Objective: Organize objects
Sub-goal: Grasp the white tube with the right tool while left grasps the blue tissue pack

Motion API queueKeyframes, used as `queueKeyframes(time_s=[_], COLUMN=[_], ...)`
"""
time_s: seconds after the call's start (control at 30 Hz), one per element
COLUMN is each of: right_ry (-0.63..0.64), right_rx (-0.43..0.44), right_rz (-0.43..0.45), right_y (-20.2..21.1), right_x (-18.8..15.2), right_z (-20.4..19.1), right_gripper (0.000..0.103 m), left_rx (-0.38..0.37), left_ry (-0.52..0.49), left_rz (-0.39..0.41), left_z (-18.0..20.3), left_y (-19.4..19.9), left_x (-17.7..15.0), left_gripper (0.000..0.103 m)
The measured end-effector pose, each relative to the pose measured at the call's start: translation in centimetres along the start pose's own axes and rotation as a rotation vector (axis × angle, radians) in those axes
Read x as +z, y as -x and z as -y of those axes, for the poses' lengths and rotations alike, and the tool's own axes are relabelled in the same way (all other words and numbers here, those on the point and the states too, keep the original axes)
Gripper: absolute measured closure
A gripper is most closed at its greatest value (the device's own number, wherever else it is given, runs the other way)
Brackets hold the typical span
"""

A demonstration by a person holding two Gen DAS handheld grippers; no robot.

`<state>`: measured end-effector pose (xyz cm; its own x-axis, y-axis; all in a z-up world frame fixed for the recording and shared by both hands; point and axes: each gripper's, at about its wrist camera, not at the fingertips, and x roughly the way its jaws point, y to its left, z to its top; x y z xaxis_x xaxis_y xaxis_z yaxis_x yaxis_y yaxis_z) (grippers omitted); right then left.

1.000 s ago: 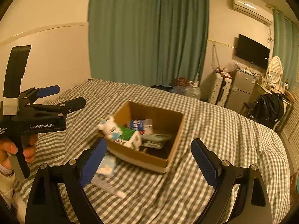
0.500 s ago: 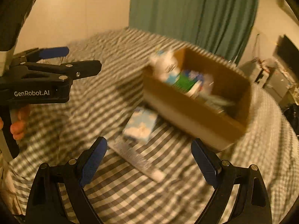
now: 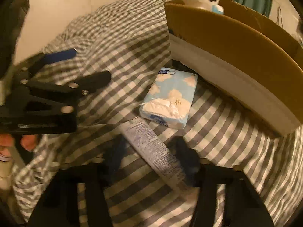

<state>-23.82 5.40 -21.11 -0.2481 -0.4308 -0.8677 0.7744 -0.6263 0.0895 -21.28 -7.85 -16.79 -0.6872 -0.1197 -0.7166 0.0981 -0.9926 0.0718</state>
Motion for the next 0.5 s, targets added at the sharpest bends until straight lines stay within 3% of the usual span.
queueKeyframes(time_s=[0.2,0.5], right_ry=[-0.026,-0.155], right_rx=[-0.058,-0.114], right_rz=[0.047,0.131], right_y=[3.3,8.3], right_x=[-1.7,-3.2], right_z=[0.5,3.6], right_gripper=[0.09,0.092], left_rx=[-0.001,-0.072], left_ry=[-0.013,-0.023], left_rz=[-0.002,-0.025], left_z=[0.9,5.0], left_y=[0.5,1.3], left_x=[-0.1,0.2], left_gripper=[0.0,0.0])
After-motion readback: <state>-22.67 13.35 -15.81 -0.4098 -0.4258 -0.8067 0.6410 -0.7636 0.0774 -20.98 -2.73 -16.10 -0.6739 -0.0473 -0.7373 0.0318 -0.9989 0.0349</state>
